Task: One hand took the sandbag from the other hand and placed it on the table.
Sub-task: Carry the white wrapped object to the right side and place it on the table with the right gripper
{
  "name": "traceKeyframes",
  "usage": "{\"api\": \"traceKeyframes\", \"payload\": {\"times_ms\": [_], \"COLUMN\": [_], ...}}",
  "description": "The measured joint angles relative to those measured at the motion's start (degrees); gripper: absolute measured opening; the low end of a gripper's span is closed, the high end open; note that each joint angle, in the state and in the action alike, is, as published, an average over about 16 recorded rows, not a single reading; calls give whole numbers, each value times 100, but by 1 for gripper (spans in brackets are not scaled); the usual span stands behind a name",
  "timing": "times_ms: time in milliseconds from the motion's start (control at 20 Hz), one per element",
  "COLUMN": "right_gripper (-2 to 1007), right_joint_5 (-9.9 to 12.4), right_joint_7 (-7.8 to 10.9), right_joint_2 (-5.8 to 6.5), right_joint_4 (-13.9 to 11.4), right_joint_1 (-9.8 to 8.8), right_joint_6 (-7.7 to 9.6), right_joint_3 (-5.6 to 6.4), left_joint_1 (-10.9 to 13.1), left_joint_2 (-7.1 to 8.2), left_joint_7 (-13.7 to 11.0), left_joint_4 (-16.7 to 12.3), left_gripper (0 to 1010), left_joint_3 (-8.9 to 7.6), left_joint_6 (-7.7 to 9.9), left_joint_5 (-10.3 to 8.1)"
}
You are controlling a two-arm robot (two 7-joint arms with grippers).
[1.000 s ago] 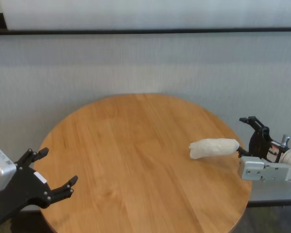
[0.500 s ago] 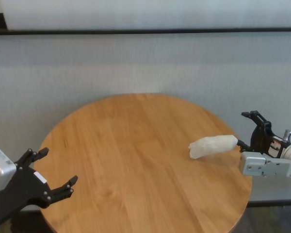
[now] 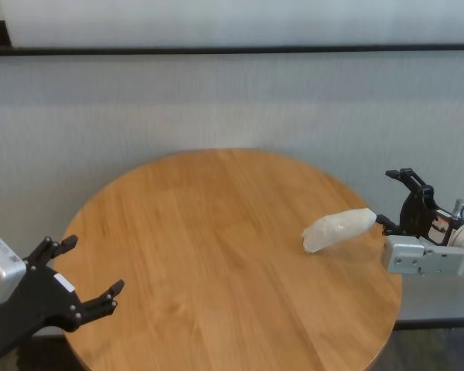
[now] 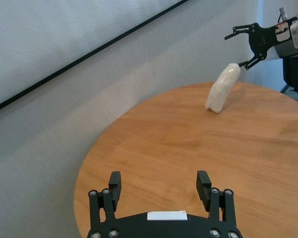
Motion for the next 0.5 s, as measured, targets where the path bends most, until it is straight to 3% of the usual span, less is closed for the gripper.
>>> {"api": "traceKeyframes", "payload": {"times_ms": [500], "right_gripper": [1001], "right_joint_5": [-9], "right_joint_7": [-26], "right_joint_2": [13], "right_joint_4": [-13], "right_joint_1": [-16], "right_joint_6": [6], "right_joint_3": [37], "left_joint_1": [0], "left_joint_2": [0], "left_joint_7": [0], "left_joint_4": [0], "left_gripper": [1000], "left_joint_3": [0], "left_joint_6": [0], "left_joint_5": [0]}}
